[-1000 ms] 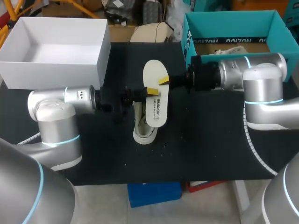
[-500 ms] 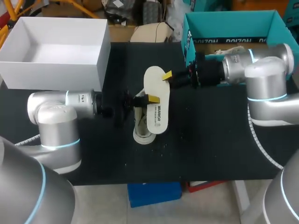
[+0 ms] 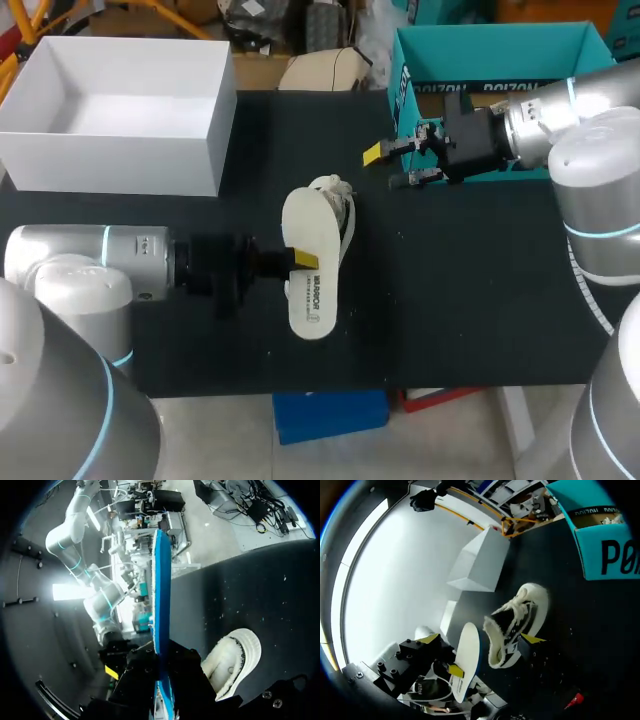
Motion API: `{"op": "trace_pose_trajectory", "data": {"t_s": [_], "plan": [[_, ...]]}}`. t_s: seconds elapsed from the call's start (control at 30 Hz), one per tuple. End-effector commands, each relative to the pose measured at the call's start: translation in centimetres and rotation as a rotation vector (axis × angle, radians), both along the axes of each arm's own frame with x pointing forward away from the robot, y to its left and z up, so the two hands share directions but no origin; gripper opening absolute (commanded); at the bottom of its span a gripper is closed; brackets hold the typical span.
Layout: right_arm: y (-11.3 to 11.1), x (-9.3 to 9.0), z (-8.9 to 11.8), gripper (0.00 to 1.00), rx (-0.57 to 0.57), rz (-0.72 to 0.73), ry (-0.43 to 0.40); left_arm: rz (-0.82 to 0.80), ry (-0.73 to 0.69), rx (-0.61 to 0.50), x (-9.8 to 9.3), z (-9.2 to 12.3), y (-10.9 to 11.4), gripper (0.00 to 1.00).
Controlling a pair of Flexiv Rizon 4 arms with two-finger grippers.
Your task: Take the shoe out of the shoebox, open the shoe tongue, remove and reinsert the insole, then place the shoe into the shoebox
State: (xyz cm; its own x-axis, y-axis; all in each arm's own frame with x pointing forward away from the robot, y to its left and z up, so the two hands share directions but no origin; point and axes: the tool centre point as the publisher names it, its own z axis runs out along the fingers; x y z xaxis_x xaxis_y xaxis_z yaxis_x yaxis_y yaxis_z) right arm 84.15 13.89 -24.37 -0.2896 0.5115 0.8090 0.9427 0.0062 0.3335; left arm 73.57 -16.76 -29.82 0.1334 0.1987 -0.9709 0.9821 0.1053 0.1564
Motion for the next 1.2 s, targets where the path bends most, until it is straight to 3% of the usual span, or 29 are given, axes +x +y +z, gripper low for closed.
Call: {"op": "trace_pose_trajectory", "data": {"t_s": [0.03,0.2,0.53,1.2], "plan": [[-2.1,-3.1,1.3,1.00,-0.074,-0.063,-0.056,0.029,0.023,0.061,-3.8,0.3,1.9,0.00],[-3.8,-5.5,2.0,1.00,-0.121,-0.102,-0.098,0.025,0.031,0.098,-5.4,0.2,2.6,0.00],[-6.4,-9.3,3.0,1.00,-0.173,-0.170,-0.096,0.015,0.052,0.120,-7.2,-0.2,3.4,0.00],[-7.8,-13.0,2.4,1.00,-0.216,-0.188,-0.035,-0.015,0.087,0.133,-7.1,-1.4,3.3,0.00]]}}
